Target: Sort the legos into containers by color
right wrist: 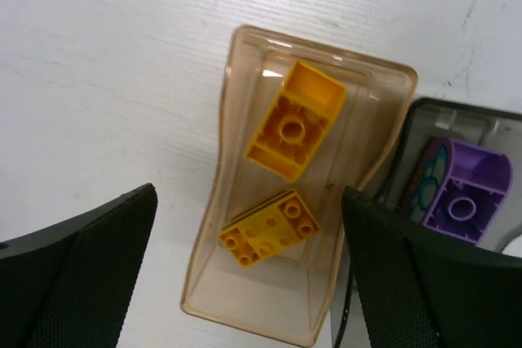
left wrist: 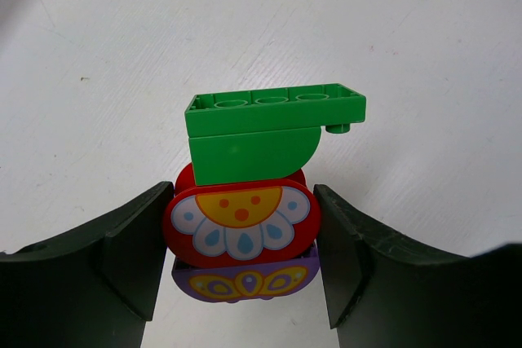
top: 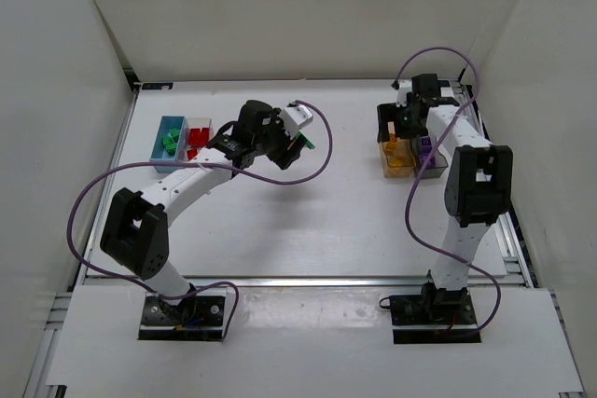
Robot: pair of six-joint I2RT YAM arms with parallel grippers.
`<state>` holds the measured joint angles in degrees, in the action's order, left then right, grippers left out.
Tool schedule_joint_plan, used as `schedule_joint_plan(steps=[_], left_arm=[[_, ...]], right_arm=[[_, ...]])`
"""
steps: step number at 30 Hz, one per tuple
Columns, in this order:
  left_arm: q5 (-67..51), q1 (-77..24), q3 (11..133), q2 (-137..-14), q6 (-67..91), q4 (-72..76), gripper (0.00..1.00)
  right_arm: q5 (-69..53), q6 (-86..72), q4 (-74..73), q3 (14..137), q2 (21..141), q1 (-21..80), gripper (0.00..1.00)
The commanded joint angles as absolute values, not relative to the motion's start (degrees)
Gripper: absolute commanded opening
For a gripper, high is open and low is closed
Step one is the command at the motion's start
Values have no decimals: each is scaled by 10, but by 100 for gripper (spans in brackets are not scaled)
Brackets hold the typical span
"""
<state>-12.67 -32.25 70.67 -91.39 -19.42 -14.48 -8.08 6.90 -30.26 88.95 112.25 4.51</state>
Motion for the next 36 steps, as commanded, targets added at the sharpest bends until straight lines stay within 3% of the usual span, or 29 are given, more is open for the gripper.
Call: schedule_joint_plan(steps=[1,8,11,20,33,36], left_arm=[[-129,-325,729,-905,-191,-129,10],[-156,-325,729,-902,-193,-127,10],[-181,-324,731,-899,-192,-127,10],[-183,-332,742,-902,-196,-127,10],[-170,-346,748,-911,-209,-117,10],[-167,-346,751,-914,-212,-117,10]], right_arm=[[-143,72,-300,930,1089,47,95],[-598,24,-303,968,1063,57,87],[-658,-24,-279,971,1078,85,88],[-722,-158,-189,990,1136,132,89],[-745,-163,-187,1008,1160,182,82],[-743,-151,-197,1011,1161,189,76]])
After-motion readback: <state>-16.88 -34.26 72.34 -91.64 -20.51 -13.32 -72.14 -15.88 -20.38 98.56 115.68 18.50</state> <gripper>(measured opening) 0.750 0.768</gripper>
